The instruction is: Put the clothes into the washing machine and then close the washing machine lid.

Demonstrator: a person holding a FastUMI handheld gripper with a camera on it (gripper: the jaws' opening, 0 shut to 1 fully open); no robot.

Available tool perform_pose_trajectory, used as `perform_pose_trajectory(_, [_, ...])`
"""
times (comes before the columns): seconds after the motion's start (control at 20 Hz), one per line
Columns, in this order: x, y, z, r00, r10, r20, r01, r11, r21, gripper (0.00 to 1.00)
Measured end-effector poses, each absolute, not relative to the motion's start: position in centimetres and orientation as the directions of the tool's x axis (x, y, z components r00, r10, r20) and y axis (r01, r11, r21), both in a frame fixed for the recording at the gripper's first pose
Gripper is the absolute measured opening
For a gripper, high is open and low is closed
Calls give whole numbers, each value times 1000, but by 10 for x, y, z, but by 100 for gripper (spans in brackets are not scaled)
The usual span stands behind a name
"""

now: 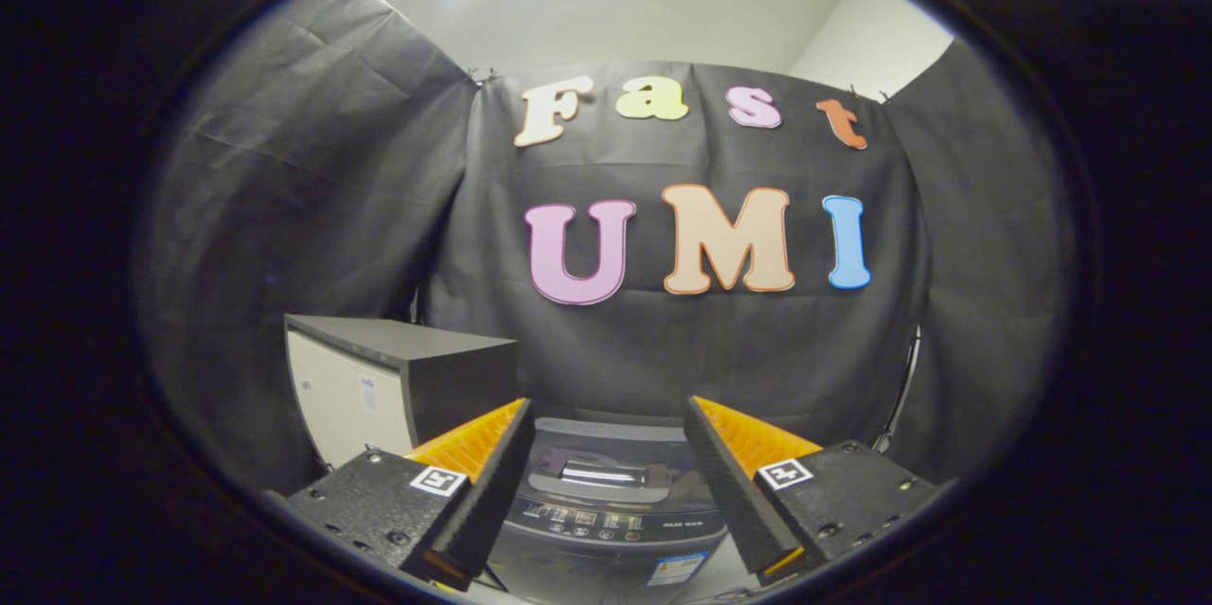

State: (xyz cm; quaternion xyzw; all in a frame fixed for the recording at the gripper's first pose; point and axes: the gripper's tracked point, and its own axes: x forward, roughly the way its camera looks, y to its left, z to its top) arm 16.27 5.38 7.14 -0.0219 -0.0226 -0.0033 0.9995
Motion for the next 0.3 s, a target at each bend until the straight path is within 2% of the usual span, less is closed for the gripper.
perform_pose_trajectory(0.3, [144, 39, 49, 997, 15, 81, -5, 992, -126, 97])
